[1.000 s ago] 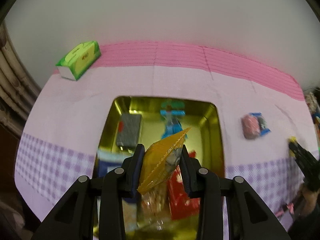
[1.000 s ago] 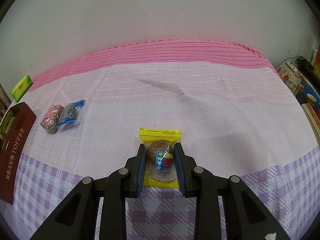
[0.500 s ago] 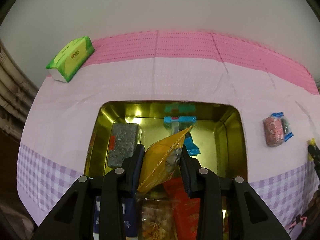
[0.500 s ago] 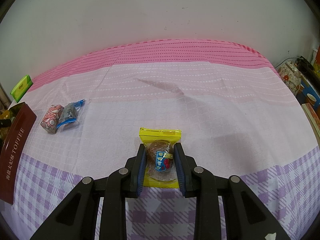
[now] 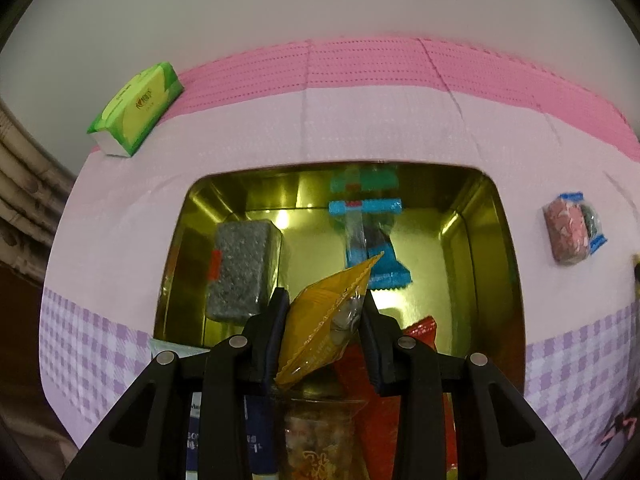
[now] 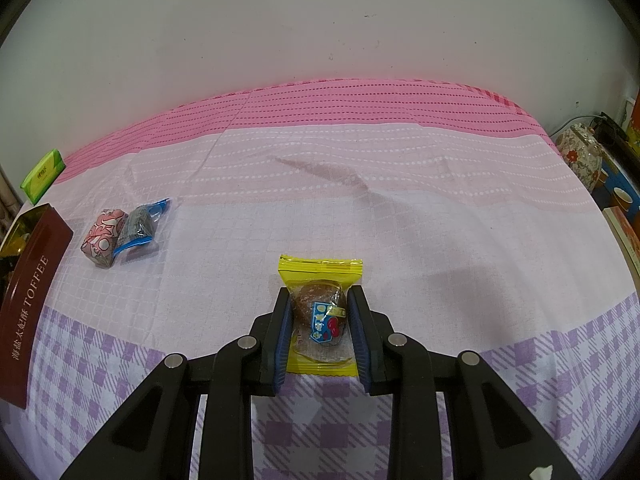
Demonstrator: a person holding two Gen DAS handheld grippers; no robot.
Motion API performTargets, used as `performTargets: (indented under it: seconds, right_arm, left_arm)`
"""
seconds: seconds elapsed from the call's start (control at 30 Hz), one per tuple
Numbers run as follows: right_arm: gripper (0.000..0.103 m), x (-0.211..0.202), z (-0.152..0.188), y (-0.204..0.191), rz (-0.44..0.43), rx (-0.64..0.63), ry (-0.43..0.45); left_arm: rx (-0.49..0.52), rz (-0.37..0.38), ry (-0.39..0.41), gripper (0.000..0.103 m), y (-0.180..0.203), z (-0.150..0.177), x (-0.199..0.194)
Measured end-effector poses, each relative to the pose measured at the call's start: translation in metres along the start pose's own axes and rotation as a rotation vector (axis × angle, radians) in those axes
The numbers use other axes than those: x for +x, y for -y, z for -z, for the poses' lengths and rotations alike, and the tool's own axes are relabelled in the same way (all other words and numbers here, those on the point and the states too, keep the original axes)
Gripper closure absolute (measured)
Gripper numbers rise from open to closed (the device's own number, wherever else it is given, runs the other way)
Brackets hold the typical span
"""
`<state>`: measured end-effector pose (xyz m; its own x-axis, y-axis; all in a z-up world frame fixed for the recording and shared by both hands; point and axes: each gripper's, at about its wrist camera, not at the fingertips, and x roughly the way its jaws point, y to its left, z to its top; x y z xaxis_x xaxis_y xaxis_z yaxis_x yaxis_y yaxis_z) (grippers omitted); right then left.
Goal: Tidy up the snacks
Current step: 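Carry the gold packet into the tin and open the left gripper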
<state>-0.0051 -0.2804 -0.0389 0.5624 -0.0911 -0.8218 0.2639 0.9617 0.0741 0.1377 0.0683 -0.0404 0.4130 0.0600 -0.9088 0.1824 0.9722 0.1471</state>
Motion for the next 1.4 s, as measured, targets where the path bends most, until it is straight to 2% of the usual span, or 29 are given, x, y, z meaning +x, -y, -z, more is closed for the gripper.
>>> performTargets:
  seconds: [0.83,1.1,1.3,1.4]
  right_arm:
    - [0.075,0.000,-0.002,0.001,0.008,-0.007,-0.002]
    - [0.073,0.000,-0.003,-0.001,0.015,-0.022,-0.005]
    - [0.073,0.000,-0.003,-0.002,0.021,-0.024,-0.006]
    - [0.073,0.001,-0.004,-0.004,0.027,-0.025,-0.011]
  left_arm:
    - [0.032,-0.005,0.010,0.066,0.005,0.014,-0.010]
    - [0.055,-0.001,0.071,0.066,0.007,0.012,-0.036]
    - [0.016,0.043,0.118,0.065,-0.006,0.015,-0.063]
    - [-0.019,0.027,0.145,0.063,-0.018,0.021,-0.077]
